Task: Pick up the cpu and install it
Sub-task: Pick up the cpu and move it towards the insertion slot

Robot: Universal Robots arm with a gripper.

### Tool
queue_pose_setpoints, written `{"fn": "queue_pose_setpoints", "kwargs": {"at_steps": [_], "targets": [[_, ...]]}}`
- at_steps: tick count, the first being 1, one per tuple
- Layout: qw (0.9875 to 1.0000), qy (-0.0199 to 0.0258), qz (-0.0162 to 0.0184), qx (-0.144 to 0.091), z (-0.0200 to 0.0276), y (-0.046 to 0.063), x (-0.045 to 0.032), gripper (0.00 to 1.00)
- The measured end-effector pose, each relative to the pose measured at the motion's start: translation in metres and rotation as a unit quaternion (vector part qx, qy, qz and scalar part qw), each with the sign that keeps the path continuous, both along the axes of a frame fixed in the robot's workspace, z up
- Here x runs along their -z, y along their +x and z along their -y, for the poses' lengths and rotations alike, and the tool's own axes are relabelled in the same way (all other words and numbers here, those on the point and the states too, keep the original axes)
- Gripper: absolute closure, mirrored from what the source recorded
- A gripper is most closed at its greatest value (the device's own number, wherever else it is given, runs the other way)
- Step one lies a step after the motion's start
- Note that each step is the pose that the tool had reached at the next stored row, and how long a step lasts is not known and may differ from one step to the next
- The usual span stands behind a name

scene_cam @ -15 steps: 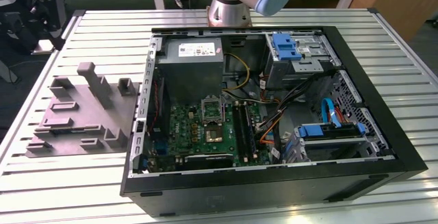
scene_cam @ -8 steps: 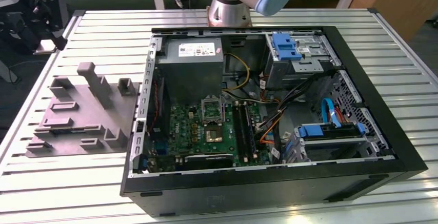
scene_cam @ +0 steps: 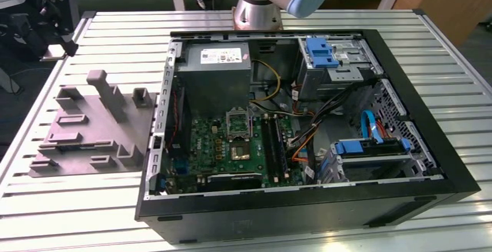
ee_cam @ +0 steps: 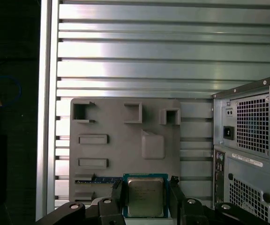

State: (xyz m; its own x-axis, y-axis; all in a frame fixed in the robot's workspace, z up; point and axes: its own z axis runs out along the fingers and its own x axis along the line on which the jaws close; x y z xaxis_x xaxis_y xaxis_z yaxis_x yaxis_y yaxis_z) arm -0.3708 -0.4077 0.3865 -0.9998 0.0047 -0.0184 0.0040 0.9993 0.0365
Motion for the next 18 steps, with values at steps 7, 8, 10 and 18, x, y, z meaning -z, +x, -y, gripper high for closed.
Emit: {"fn": "queue_pose_setpoints", "kwargs": {"at_steps": [7,8,10,18], "targets": [[1.0000,0.0000,0.0000,0.000,0.0000,0.0035,0.0000,0.53],[1.0000,0.0000,0.0000,0.000,0.0000,0.0040,0.0000,0.53],[1.0000,0.0000,0.0000,0.000,0.0000,0.0051,0.0000,0.53],[1.0000,0.0000,0.0000,0.000,0.0000,0.0097,0.0000,0.53]]}}
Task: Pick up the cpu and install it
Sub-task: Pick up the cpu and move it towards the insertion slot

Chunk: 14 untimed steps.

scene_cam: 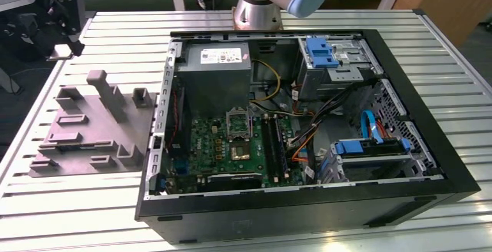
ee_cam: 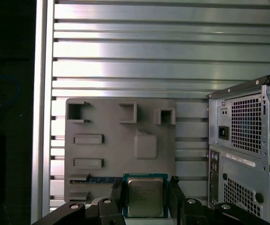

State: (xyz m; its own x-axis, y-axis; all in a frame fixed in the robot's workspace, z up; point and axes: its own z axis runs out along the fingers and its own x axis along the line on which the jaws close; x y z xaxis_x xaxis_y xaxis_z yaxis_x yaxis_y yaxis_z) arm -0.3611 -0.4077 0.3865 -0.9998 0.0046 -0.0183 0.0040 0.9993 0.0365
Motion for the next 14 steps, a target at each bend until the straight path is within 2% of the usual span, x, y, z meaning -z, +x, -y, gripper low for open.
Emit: {"fn": "queue_pose_setpoints", "kwargs": {"at_steps": [14], "targets": [[1.0000,0.0000,0.0000,0.000,0.0000,0.0077,0.0000,0.53]]}}
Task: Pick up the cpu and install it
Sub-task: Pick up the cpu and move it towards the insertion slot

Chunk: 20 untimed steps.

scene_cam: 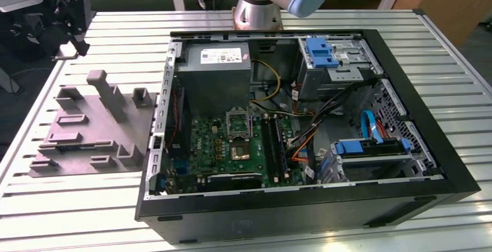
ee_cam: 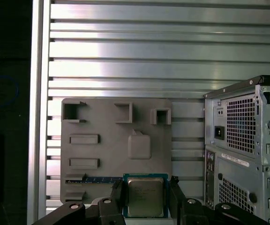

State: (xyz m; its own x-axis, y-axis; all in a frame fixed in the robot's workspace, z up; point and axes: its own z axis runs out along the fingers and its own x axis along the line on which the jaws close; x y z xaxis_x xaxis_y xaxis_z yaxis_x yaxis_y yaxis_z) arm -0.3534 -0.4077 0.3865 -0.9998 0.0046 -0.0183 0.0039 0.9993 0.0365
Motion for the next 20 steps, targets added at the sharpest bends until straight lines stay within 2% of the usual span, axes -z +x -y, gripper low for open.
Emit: {"fn": "queue_pose_setpoints", "kwargs": {"at_steps": [20], "targets": [[1.0000,0.0000,0.0000,0.000,0.0000,0.0096,0.0000,0.53]]}}
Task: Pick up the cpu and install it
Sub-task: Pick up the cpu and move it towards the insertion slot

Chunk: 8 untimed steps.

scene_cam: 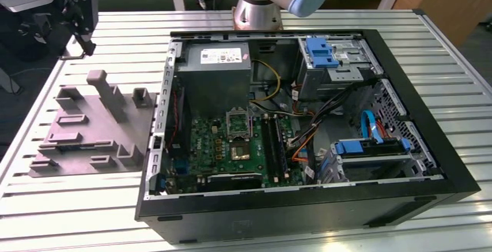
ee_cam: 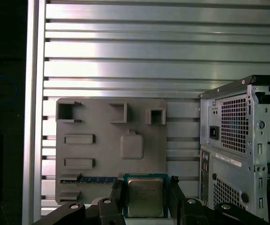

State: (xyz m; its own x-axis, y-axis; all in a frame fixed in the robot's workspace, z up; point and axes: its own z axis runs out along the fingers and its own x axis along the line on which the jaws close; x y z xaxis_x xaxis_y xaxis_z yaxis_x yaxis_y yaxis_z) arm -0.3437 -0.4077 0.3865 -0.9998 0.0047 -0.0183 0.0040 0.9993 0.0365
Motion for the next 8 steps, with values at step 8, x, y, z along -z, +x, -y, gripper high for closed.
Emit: {"fn": "queue_pose_setpoints", "kwargs": {"at_steps": [8], "targets": [[1.0000,0.0000,0.0000,0.000,0.0000,0.0031,0.0000,0.53]]}}
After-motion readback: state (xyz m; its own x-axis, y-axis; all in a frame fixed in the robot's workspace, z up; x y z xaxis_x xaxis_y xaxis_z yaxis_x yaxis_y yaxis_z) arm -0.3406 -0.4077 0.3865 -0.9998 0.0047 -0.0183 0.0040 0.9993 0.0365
